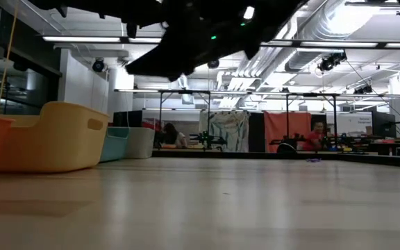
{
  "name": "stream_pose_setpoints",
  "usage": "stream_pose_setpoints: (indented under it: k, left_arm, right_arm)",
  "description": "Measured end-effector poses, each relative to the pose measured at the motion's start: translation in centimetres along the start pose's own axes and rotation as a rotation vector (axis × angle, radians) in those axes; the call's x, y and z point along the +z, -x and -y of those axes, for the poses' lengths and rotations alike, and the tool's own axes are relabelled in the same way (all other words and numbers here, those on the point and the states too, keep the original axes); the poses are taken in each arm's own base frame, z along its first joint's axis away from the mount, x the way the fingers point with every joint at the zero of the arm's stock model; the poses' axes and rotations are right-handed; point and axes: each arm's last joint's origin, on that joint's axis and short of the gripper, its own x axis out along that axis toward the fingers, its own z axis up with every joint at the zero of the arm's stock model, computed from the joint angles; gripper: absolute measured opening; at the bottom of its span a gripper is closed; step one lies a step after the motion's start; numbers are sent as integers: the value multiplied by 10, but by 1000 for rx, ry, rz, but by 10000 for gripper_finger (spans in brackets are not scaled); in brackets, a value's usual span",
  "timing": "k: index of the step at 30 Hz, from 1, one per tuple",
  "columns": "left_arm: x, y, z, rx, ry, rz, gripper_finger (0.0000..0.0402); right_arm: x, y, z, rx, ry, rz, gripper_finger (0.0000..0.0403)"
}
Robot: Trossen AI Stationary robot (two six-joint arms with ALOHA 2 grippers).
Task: Sort Halloween decoration
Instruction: Put the purple spider toy in the orange bin
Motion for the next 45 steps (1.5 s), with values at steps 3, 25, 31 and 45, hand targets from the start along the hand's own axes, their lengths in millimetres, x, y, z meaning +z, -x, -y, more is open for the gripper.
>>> stream_pose_setpoints:
  k: [3,25,31,45]
  left_arm:
    - [1,0,-1,9,-18,7,0]
    - [4,2,-3,17,47,31,0]
    - [8,2,-3,16,70,70,0]
    - [11,4,-4,18,71,88,0]
  right_arm:
    - [2,-21,7,-58,-24,2,0]
    - [30,-146,-61,152,-95,140,4]
    - [25,-146,-62,165,-155,89,80]
    - [53,-121,-29,180,-47,-139,244]
